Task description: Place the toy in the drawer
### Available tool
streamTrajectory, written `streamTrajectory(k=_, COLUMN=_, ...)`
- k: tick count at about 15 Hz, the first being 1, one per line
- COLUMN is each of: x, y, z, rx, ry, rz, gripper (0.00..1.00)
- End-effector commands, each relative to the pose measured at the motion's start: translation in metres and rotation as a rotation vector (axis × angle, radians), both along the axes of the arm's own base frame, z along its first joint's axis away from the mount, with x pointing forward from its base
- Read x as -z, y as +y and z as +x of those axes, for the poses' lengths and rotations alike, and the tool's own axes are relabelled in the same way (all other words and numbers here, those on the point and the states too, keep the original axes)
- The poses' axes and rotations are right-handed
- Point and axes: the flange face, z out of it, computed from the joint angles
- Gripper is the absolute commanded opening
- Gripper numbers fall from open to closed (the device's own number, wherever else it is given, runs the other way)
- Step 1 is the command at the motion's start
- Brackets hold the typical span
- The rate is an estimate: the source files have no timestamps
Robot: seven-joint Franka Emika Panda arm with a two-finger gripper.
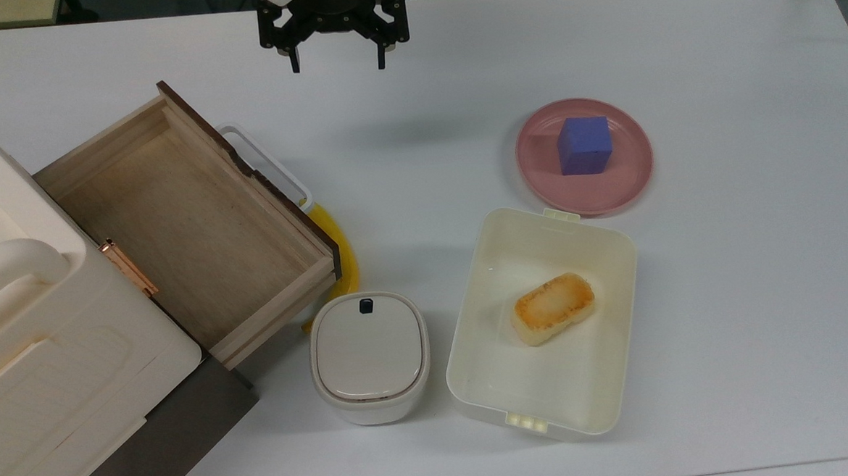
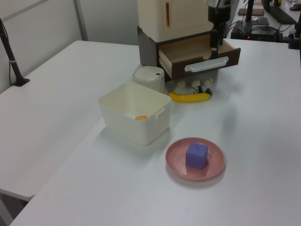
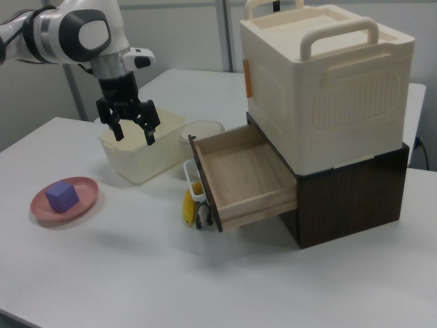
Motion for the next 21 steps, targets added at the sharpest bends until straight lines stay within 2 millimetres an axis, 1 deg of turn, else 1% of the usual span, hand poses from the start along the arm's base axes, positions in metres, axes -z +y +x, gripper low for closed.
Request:
streamTrajectory(k=1, x=-0.006, y=-0.042, z=-0.005, rx=-0.029, ry=0.033, rz=0.009, gripper=1.0)
streamTrajectory(k=4, x=-0.005, y=-0.037, z=-0.004, rx=-0.038, ry=0.034, rz=0.009, gripper=1.0)
streamTrajectory(k=8, x=-0.004, y=-0.043, z=-0.003, rx=-0.028, ry=0.027, rz=0.005, gripper=1.0)
streamTrajectory(k=11, x=-0.004, y=-0.039, z=-0.004, rx=-0.034, ry=0.036, rz=0.006, gripper=1.0)
streamTrajectory(k=12, x=-0.004, y=-0.042, z=-0.004, rx=-0.031, ry=0.033, rz=0.004, gripper=1.0)
streamTrajectory(k=16, x=-0.004, y=-0.037, z=-0.005, rx=-0.035, ry=0.039, rz=0.006, gripper=1.0)
streamTrajectory(k=20, x=-0.007, y=-0.051, z=-0.004, rx=-0.013, ry=0.028, rz=0.004, gripper=1.0)
streamTrajectory(k=21, x=-0.007, y=-0.051, z=-0.004, rx=-0.014, ry=0.025, rz=0.004, gripper=1.0)
